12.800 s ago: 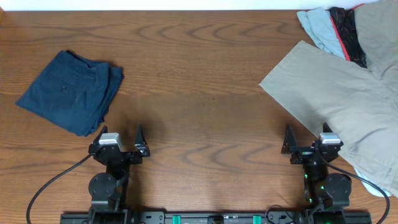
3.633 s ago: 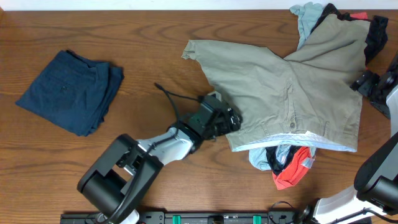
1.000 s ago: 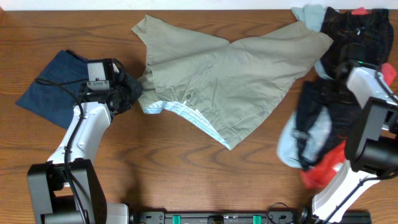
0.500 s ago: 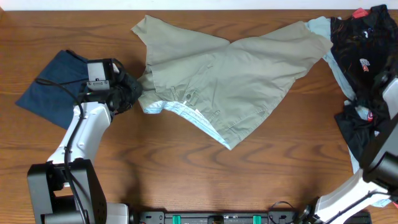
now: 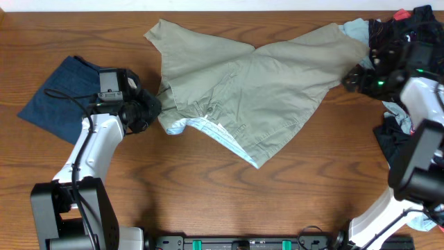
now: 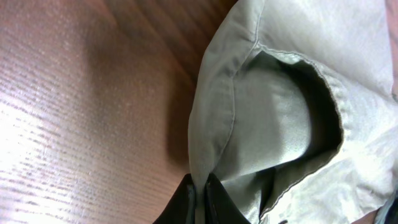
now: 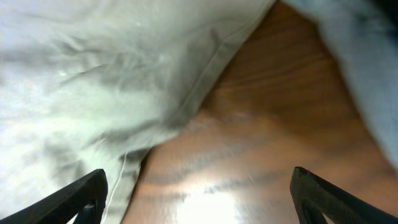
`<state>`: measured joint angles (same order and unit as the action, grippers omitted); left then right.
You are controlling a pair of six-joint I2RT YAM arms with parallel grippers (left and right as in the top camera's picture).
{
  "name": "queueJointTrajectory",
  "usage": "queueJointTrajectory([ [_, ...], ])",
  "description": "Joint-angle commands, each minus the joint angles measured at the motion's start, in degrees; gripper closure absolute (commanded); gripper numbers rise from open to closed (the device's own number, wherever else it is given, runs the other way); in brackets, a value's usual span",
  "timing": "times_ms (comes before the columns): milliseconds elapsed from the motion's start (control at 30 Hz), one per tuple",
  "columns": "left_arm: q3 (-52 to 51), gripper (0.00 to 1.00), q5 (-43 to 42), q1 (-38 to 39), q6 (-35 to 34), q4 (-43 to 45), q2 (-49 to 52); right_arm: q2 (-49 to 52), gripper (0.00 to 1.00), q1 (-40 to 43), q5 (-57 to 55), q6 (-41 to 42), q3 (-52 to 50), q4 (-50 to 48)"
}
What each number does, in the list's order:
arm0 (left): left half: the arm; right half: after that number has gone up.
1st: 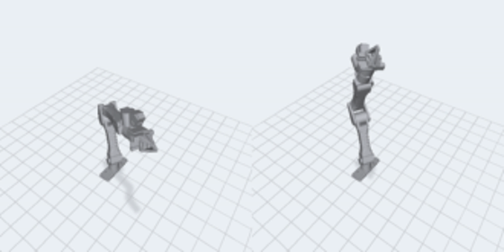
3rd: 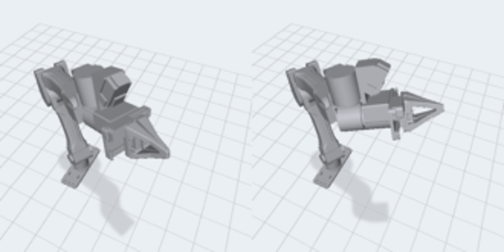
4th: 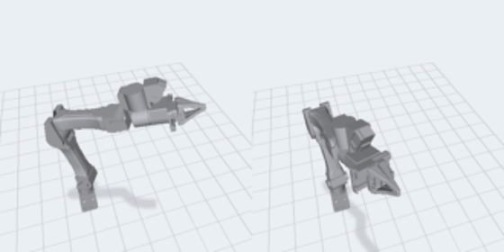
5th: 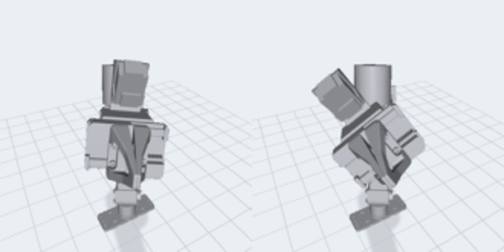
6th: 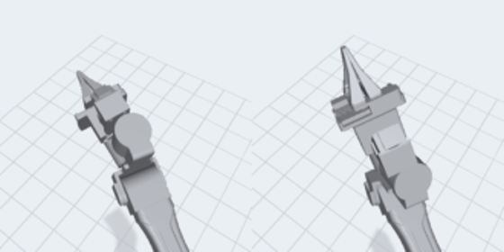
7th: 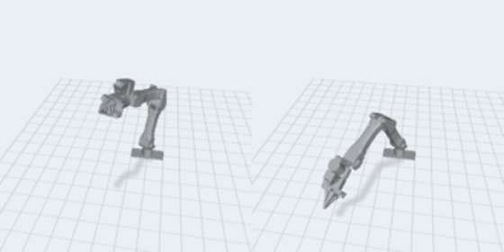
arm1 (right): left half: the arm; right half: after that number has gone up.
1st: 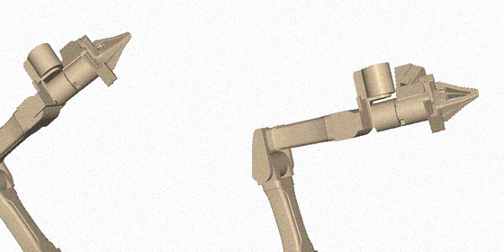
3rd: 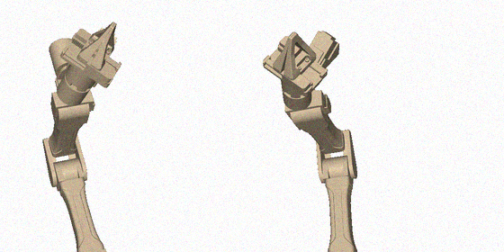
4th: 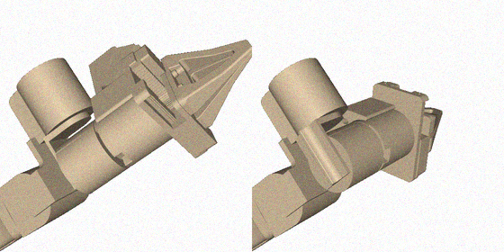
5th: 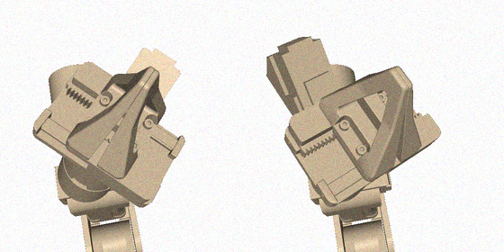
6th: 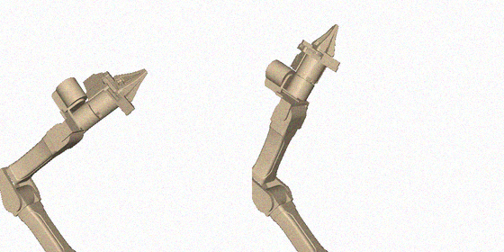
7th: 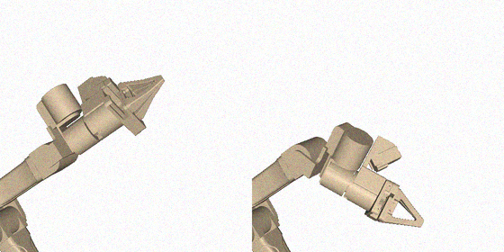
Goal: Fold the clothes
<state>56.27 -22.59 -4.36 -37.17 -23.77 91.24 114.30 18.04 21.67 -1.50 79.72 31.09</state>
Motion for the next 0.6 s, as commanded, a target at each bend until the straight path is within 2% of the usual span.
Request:
queueJointTrajectory([
  [0, 0.22, 0.93, -0.5, -0.17, 1.44, -1.07, -0.61, 3.91, 0.07, -1.7, -1.97, 4.35, 0.17, -2.64],
  [167, 0.22, 0.93, -0.5, -0.17, 1.62, -2.32, -0.61, 7.76, 0.07, -2.36, -0.24, 12.11, 0.17, -11.61],
  [233, 0.22, 0.93, -0.5, -0.17, 1.62, -3.06, -0.59, 8.57, 0.1, -2.73, 2.71, 12.85, 0.17, -14.51],
  [300, 0.22, 0.94, -0.5, -0.17, 1.64, -3.8, -0.59, 8.63, 0.25, -3.19, 4.61, 12.83, 0.17, -15.58],
  [500, 0.22, 0.94, -0.5, -0.17, 2.86, -7.19, -0.61, 8.59, 0.93, -3.72, 3.58, 11.65, 0.17, -8.63],
  [533, 0.22, 0.94, -0.5, -0.17, 3.45, -8.15, -0.61, 8.59, 0.99, -3.39, 2.86, 11.19, 0.17, -6.51],
  [567, 0.22, 0.94, -0.48, -0.17, 4.02, -8.9, -0.61, 8.59, 0.99, -2.99, 2.03, 11.06, 0.17, -4.72],
])
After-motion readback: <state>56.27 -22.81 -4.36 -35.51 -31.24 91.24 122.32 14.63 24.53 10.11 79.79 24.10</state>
